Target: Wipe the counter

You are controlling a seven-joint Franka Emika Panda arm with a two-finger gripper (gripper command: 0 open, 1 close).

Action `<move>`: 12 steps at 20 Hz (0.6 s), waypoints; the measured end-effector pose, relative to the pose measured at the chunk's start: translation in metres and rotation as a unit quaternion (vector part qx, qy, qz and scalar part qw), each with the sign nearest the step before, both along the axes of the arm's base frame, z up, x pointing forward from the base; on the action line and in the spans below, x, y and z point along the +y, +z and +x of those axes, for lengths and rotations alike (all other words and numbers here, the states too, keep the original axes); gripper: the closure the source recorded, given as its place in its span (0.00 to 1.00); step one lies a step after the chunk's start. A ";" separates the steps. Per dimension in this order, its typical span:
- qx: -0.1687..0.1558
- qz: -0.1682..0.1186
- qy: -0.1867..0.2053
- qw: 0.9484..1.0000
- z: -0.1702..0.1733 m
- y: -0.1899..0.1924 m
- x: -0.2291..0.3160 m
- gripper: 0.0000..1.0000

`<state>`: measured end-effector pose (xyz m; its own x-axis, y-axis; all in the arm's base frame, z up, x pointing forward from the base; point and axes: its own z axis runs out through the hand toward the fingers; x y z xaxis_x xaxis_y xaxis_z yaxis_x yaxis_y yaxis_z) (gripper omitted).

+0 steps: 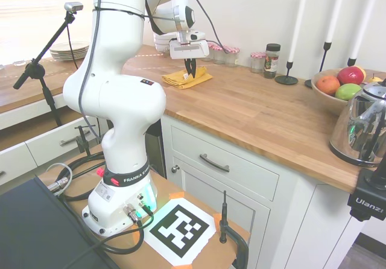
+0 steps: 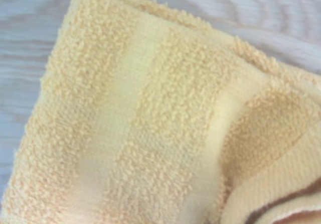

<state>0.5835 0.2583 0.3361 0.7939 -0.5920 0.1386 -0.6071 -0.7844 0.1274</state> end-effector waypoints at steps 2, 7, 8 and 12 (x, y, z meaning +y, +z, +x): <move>0.000 0.000 0.001 1.000 0.000 0.000 0.000 0.00; 0.001 -0.001 0.002 1.000 0.000 0.001 -0.001 0.00; 0.000 -0.001 0.002 1.000 0.000 0.001 -0.001 0.00; -0.001 0.000 -0.002 1.000 0.002 0.004 -0.006 0.00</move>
<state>0.5856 0.2523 0.3398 0.7916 -0.5946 0.1406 -0.6100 -0.7822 0.1269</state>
